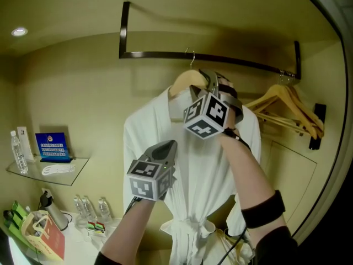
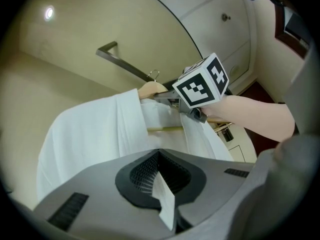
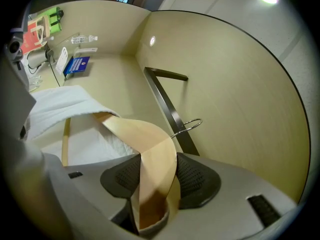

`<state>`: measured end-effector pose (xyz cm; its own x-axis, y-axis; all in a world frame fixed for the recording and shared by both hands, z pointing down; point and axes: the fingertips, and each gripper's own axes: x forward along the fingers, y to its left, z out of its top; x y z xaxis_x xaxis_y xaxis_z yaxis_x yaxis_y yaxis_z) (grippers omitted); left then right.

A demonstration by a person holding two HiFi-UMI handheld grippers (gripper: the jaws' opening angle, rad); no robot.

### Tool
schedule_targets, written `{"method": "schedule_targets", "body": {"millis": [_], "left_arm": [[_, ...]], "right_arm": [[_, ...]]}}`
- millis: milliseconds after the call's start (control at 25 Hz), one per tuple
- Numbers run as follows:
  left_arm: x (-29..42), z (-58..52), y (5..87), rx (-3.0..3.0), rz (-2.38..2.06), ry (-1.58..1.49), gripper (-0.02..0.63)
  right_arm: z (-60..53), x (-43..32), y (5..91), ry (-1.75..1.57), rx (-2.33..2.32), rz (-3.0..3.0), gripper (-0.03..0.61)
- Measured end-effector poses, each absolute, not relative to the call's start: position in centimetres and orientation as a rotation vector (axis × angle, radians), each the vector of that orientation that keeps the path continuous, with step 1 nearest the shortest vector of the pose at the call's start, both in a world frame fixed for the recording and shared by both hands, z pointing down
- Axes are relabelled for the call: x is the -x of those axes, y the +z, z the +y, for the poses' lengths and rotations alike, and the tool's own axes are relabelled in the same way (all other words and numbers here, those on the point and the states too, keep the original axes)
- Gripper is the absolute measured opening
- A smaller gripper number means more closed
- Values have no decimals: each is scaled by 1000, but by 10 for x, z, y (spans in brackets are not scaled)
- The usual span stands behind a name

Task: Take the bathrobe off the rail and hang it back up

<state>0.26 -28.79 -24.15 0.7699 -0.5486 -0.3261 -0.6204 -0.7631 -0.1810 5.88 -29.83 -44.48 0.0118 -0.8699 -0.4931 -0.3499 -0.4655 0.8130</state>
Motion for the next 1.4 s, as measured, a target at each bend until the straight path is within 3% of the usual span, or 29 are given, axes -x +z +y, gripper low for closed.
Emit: {"method": "schedule_targets", "body": {"millis": [560,1400], "left_arm": [[43,-256,-200,2732,1015,286,0],[103,-221,13,2856,1127,92,0]], "right_arm": [[-302,-23,-367,-1375,-1791,-1427,221],[-302,14,-131,-1155,-1678,-1583,221]]}}
